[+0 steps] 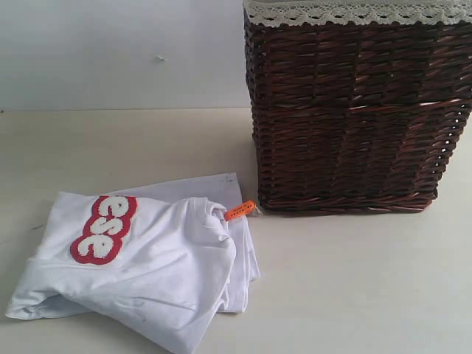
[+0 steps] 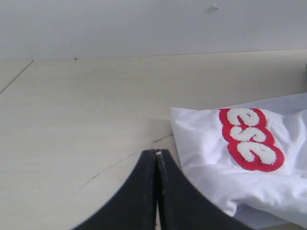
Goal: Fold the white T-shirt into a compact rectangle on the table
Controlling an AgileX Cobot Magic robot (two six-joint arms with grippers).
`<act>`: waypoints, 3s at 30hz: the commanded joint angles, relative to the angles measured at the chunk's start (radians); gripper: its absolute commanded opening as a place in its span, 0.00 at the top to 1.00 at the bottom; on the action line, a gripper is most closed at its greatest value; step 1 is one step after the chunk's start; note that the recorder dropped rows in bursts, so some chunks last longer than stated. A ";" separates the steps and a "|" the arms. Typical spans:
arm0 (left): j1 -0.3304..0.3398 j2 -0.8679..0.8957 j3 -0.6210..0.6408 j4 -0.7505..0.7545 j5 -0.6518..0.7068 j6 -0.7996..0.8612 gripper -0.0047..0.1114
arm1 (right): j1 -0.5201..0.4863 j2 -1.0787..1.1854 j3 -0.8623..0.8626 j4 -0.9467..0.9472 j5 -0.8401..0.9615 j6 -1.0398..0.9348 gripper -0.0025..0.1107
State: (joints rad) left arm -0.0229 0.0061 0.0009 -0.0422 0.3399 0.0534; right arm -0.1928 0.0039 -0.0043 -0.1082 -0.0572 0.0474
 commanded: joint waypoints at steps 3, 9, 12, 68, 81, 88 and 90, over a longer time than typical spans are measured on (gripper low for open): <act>0.003 -0.006 -0.001 0.002 -0.006 -0.005 0.96 | -0.004 -0.004 0.004 -0.013 0.148 -0.016 0.98; 0.003 -0.006 -0.001 0.002 -0.006 -0.005 0.96 | -0.004 -0.004 0.004 -0.013 0.305 -0.016 0.98; 0.003 -0.006 -0.001 0.002 -0.006 -0.005 0.96 | -0.004 -0.004 0.004 -0.004 0.319 -0.021 0.98; 0.003 -0.006 -0.001 0.002 -0.006 -0.005 0.96 | -0.004 -0.004 0.004 0.002 0.321 -0.017 0.98; 0.003 -0.006 -0.001 0.002 -0.006 -0.005 0.96 | -0.004 -0.004 0.004 0.002 0.321 -0.017 0.98; 0.003 -0.006 -0.001 0.002 -0.006 -0.005 0.96 | -0.004 -0.004 0.004 0.002 0.321 -0.017 0.98; 0.003 -0.006 -0.001 0.002 -0.006 -0.005 0.96 | -0.004 -0.004 0.004 0.002 0.321 -0.017 0.98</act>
State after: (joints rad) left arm -0.0229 0.0061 0.0009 -0.0422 0.3399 0.0534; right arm -0.1928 0.0039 -0.0043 -0.1043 0.2701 0.0342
